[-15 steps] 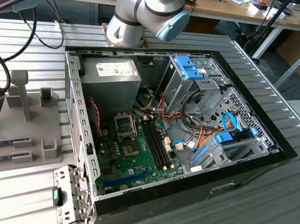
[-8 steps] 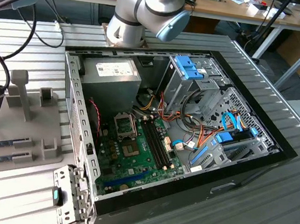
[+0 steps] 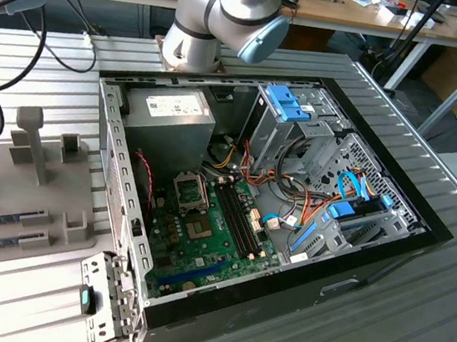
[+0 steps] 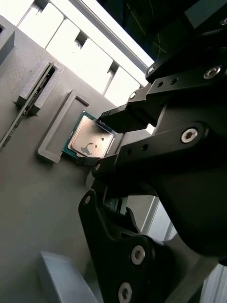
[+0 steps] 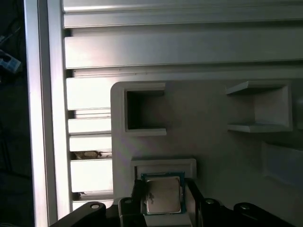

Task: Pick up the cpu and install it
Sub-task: 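Pick up the cpu and move it towards the insertion slot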

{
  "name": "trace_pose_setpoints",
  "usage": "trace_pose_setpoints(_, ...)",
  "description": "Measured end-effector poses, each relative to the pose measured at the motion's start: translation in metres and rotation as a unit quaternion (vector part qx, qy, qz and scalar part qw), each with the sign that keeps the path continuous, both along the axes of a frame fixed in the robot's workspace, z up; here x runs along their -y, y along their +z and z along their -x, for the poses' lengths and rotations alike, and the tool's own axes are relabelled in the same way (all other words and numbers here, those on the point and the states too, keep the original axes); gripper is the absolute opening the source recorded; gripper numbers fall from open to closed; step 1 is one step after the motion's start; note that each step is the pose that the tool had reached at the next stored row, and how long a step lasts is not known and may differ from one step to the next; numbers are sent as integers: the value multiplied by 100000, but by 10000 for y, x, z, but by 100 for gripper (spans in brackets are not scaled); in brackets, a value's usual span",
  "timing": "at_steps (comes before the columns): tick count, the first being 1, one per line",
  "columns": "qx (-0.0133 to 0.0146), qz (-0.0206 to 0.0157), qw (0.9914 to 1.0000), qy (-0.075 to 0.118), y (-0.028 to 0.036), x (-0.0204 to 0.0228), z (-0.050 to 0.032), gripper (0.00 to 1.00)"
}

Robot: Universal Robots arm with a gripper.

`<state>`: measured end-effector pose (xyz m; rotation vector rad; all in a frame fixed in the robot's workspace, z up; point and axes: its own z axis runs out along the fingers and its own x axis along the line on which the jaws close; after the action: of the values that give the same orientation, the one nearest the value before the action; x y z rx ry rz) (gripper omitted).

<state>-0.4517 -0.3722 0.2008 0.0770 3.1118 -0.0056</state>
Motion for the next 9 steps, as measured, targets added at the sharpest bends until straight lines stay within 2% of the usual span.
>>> trace_pose_setpoints(2,4,-2,99997,731,-11,11,6,48)
trace_pose_setpoints(9,-5,0,99997,782,-16,11,5,48)
